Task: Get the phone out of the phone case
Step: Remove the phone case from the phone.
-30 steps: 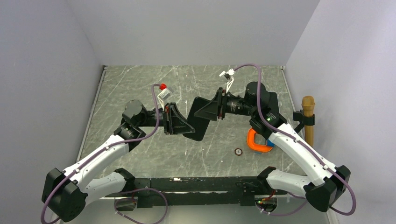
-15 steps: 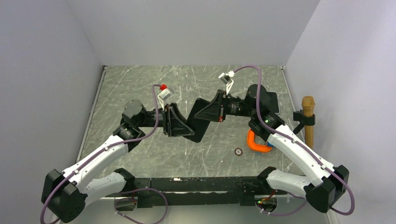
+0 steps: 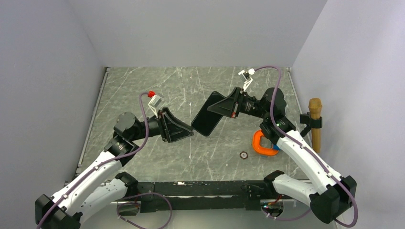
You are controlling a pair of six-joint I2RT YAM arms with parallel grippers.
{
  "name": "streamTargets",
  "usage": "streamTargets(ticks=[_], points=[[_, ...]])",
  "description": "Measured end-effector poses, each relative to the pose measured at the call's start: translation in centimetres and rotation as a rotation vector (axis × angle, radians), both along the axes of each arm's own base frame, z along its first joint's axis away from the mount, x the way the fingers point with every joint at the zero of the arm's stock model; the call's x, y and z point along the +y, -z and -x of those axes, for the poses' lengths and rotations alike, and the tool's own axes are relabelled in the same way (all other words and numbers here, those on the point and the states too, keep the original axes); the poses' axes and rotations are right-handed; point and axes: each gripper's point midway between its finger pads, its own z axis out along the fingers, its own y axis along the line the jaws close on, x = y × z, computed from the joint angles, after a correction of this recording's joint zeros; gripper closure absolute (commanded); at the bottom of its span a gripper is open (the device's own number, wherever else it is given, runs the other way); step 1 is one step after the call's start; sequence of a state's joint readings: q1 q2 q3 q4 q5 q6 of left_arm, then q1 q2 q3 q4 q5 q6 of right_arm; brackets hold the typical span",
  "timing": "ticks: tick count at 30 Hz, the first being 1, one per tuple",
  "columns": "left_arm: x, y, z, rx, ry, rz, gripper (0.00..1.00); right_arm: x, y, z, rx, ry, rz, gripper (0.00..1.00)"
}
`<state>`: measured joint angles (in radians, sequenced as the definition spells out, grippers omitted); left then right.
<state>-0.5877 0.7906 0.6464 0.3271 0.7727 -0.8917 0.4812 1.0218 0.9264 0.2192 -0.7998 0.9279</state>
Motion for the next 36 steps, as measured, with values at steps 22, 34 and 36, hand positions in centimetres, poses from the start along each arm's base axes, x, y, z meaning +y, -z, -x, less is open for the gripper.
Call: streamTargets(ticks=[22, 34, 36], points=[[-1.1, 0.3, -0.8, 0.046, 0.075, 0.057, 0.97, 0.1, -0.2, 0.8, 0.016, -0.065, -0.051, 1.00], [-0.4, -1.9, 0.8, -0.048, 0.271, 0.111, 1.00, 0.7, -2.0, 2.0, 0.033, -0.228, -0.168, 1.00], [-0.3, -1.9, 0.4, -0.037, 0.305, 0.126, 1.00, 0.9, -2.2, 1.8, 0.057, -0.252, -0.206, 1.00]])
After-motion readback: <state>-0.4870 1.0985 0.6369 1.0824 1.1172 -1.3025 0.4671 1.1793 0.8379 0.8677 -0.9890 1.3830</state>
